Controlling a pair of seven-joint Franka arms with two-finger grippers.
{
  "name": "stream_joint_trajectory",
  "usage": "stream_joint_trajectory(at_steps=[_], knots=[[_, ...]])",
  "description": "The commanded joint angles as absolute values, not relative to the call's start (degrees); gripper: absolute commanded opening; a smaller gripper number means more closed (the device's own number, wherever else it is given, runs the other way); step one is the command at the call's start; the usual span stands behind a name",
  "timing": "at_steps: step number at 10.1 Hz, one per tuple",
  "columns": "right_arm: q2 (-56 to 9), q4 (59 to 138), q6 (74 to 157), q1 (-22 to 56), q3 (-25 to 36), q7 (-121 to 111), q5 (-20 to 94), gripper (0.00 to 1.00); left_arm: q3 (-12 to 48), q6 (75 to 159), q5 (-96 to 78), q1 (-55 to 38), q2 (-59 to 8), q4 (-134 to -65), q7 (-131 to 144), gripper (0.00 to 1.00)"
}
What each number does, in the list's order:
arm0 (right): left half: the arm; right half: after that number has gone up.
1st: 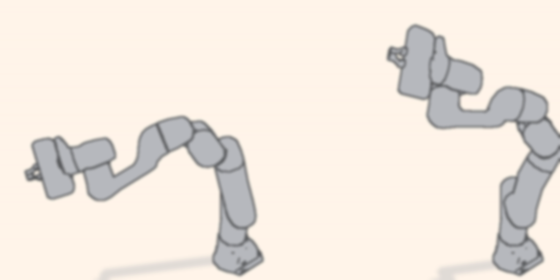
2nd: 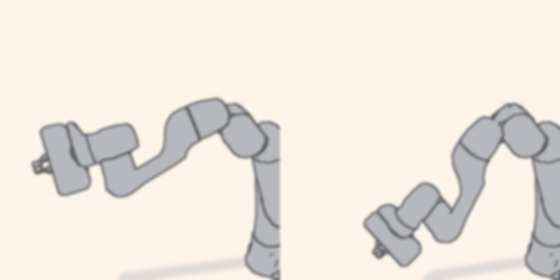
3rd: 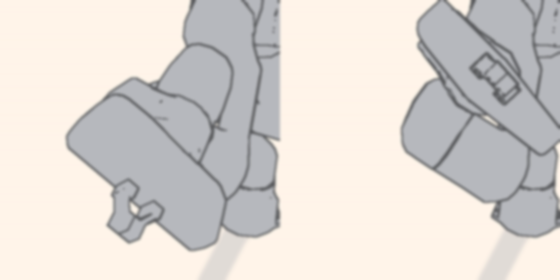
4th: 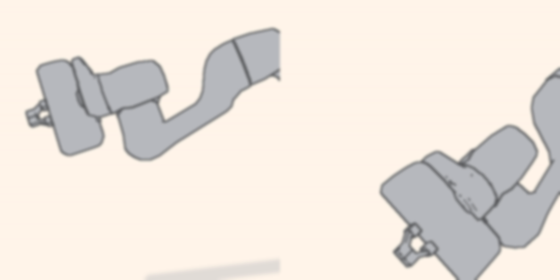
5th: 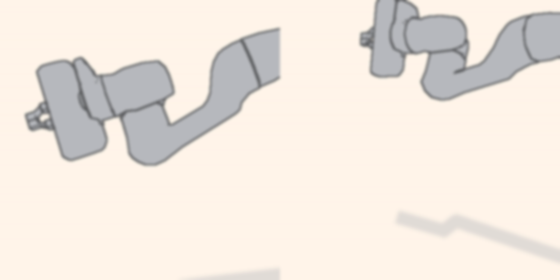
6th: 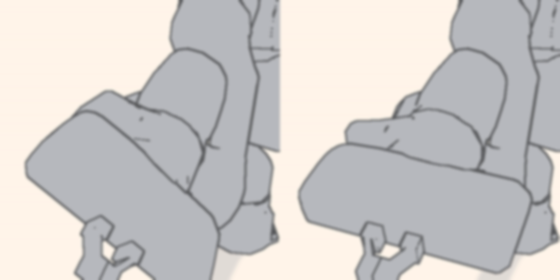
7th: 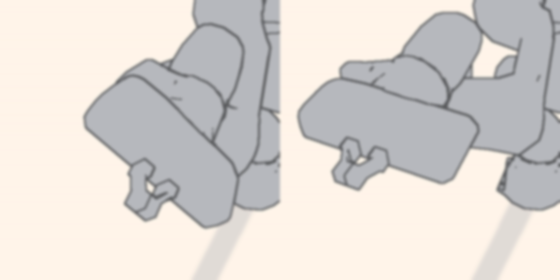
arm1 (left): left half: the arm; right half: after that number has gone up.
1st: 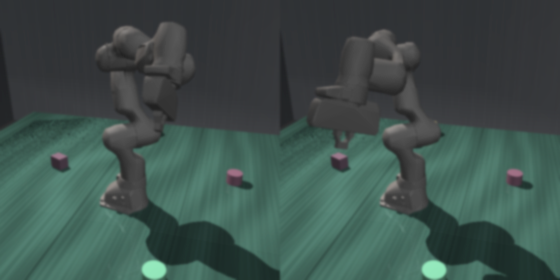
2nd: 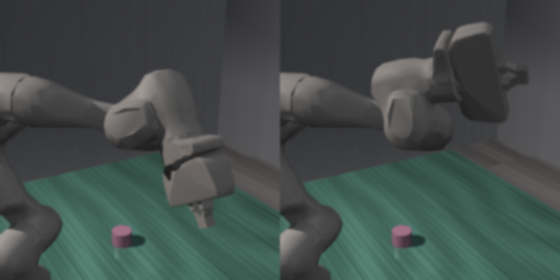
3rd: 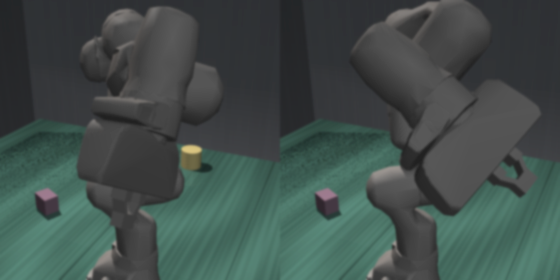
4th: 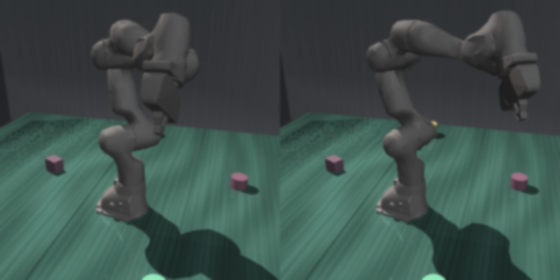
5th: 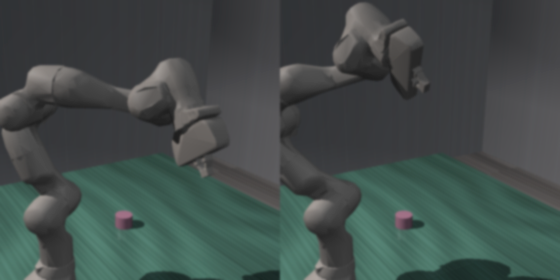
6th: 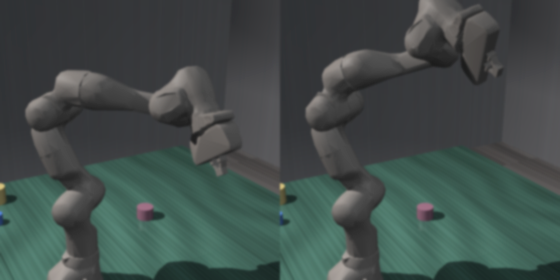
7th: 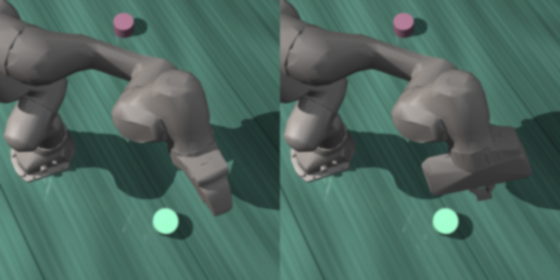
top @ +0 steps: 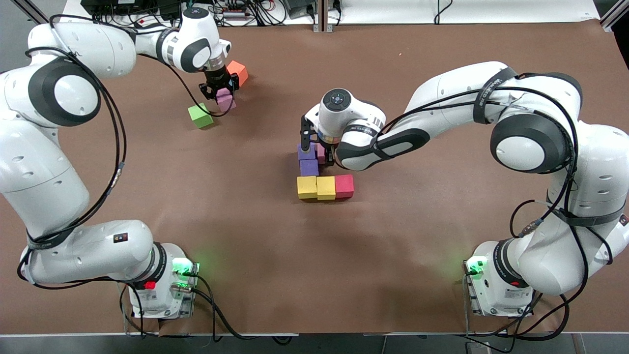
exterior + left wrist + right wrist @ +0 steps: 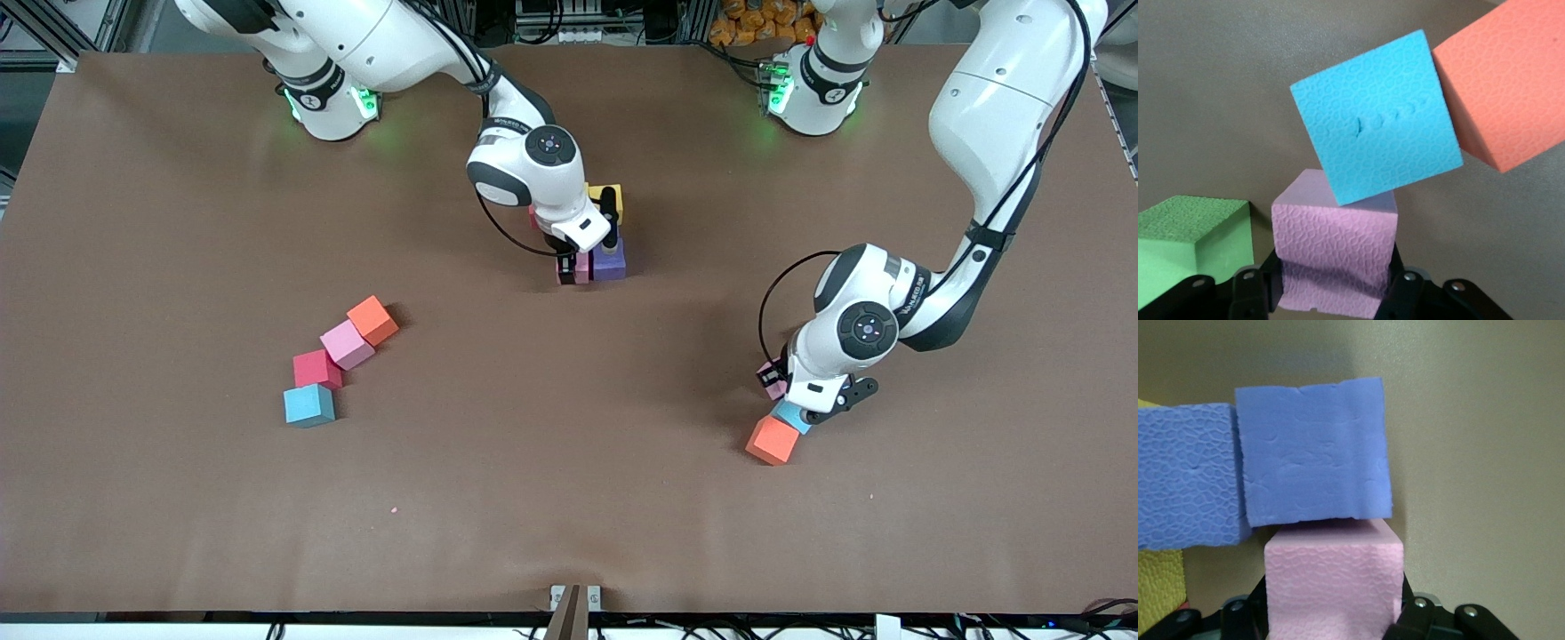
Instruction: Form number 2 with 11 blocks
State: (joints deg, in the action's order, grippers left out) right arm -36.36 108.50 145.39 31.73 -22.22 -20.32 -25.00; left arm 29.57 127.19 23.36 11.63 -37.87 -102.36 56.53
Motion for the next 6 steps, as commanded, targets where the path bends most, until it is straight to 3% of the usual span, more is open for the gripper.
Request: stream_joint_trajectory(at_steps=[1,6], knots=[[-36.91,107.31,145.37,32.78,-21.62,-19.78,-24.08,0.72,29.62,127.44,25.22,11.51,-37.71,-101.95,57.66,0.43],[-36.91,107.23,145.37,32.87,-21.62,-19.78,-23.99,0.71,31.02,126.91,24.44,9.06,-35.43,-101.51,63.71,0.44]])
